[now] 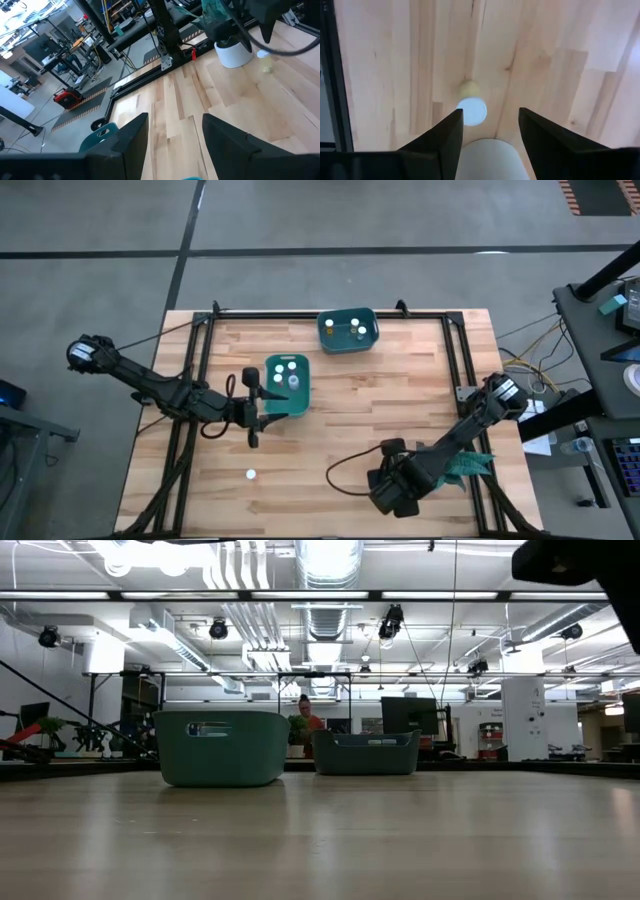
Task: Pick and place medicine bottles into bin by pill shape (circle, oval)
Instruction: Put the yellow tablet pill bottle into the blue bin
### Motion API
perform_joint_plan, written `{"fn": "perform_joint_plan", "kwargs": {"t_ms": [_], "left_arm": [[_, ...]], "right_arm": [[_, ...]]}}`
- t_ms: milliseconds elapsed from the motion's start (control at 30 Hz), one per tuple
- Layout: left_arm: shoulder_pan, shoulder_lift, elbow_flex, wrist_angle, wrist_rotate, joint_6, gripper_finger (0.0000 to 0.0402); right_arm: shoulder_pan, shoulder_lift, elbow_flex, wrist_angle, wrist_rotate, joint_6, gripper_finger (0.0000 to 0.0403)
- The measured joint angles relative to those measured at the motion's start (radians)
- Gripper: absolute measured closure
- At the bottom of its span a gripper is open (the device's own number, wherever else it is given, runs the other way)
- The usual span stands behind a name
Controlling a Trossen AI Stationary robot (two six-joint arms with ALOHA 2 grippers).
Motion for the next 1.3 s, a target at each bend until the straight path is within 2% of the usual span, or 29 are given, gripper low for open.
{"fn": "perform_joint_plan", "kwargs": {"t_ms": [267, 733, 1300], "left_arm": [[0.000, 0.000, 0.000, 0.001, 0.000, 0.000, 0.0230], [0.000, 0.001, 0.000, 0.001, 0.000, 0.000, 0.0230], [0.000, 0.001, 0.000, 0.001, 0.000, 0.000, 0.0230]], "right_arm": [[0.013, 0.022, 0.000, 0.004, -0.053, 0.003, 0.0225], [0.025, 0.027, -0.018, 0.034, -0.046, -0.001, 0.0227], [0.027, 0.027, -0.109, 0.115, -0.047, -0.001, 0.0236]]}}
